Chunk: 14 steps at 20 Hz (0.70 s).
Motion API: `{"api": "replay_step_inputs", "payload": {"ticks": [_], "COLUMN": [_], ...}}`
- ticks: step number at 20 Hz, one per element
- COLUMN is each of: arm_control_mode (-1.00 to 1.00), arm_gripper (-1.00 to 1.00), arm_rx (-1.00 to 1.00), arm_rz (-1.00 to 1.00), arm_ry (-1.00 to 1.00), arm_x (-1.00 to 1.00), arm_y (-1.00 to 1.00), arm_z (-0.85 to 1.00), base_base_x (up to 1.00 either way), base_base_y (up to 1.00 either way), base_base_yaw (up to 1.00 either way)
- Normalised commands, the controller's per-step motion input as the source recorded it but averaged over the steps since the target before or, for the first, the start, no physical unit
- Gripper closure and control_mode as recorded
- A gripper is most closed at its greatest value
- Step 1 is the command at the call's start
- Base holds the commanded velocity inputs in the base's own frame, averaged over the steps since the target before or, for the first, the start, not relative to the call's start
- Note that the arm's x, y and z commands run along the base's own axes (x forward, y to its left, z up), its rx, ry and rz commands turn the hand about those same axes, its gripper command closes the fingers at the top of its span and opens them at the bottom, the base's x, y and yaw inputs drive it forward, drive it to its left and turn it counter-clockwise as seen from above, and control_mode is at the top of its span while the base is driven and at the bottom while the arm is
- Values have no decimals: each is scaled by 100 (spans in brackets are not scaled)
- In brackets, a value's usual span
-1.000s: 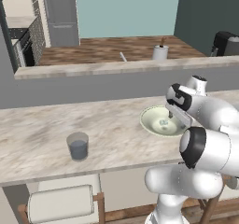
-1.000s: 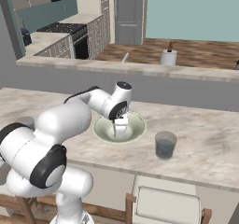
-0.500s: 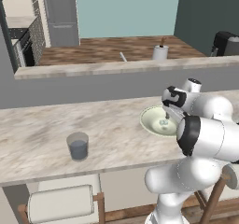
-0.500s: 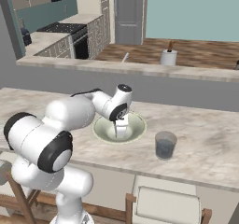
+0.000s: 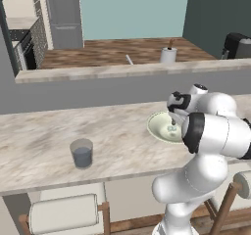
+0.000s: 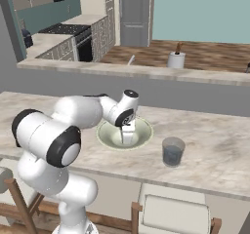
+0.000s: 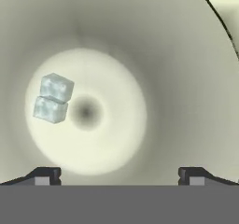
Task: There are four ice cubes in the ice bowl. Place two ice cubes in each glass of water.
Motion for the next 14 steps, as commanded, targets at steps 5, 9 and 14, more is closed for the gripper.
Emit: {"api": "replay_step_inputs", "payload": {"ticks": [5,9,14], "arm_control_mode": [-100,-100,-100], "arm_gripper": [-100,-100,-100], "arm_rx": [0,0,0], "arm_rz": [0,0,0], "arm_ry": [0,0,0], "arm_x": [24,20,14], "arm_y": [0,0,0], "arm_z": [-9,-11,-21], "base_base_x": [0,0,0], "base_base_y": [0,0,0], "base_base_yaw": [0,0,0]}}
